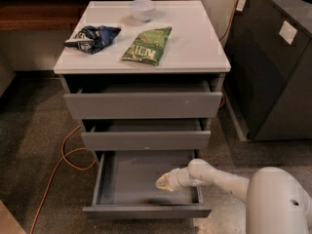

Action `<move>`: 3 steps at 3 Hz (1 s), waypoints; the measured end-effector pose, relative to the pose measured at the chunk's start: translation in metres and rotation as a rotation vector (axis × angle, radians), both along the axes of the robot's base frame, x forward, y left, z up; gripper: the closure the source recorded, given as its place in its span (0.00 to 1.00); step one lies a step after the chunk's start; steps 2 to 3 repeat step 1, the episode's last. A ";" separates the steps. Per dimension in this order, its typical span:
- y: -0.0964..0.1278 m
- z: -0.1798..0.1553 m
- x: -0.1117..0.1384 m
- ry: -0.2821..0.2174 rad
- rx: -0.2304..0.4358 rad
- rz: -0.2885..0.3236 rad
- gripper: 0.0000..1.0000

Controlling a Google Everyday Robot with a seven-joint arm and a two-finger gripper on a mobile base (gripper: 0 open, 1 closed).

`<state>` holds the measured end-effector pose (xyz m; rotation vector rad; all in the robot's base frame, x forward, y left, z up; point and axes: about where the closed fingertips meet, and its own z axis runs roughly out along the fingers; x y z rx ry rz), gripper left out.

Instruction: Open bottom drawer

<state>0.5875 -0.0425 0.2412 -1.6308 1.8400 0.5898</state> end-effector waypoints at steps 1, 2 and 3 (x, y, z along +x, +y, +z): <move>0.001 -0.001 -0.001 0.002 0.001 0.002 0.82; 0.001 -0.001 -0.001 0.002 0.001 0.002 0.82; 0.001 -0.001 -0.001 0.002 0.001 0.002 0.82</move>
Offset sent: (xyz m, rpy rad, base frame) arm 0.0000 0.0000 0.0000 0.0000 0.0000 0.0000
